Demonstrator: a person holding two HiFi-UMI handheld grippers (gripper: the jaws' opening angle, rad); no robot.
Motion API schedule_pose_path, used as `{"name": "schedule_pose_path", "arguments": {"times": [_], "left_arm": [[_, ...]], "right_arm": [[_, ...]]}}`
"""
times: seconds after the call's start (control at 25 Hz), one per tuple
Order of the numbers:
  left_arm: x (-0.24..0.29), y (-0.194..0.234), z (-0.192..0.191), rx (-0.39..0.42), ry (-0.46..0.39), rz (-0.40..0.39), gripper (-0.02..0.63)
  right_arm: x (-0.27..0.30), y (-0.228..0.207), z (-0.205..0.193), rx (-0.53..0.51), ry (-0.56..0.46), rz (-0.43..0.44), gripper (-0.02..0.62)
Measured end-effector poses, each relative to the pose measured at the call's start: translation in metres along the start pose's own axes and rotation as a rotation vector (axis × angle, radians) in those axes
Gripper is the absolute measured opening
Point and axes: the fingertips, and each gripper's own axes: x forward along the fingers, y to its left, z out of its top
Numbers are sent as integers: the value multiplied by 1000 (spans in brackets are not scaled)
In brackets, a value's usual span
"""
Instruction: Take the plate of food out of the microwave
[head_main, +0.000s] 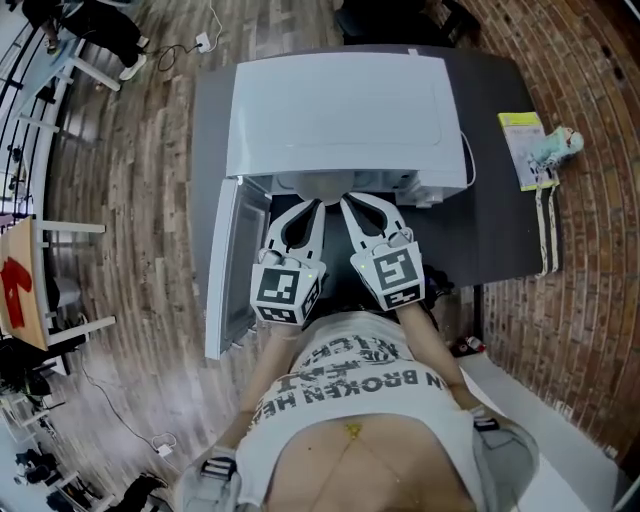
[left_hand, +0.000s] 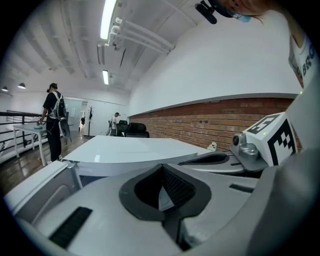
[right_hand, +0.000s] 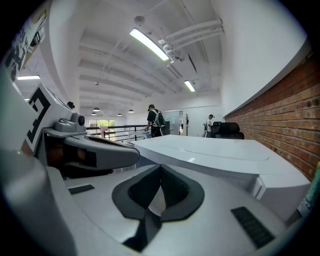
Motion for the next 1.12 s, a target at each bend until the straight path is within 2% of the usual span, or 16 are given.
{"name": "schedule_pose_path", "arguments": {"times": [0.2, 0.56, 1.12], "left_arm": [[4, 14, 3, 17, 6, -36, 8], [8, 30, -13, 4, 32, -63, 8], [34, 46, -57, -40, 134, -72, 8]], "right_arm": [[13, 2, 7, 19, -12, -30, 9], [29, 7, -5, 30, 31, -54, 9], [52, -8, -60, 49, 172, -80, 9]]}}
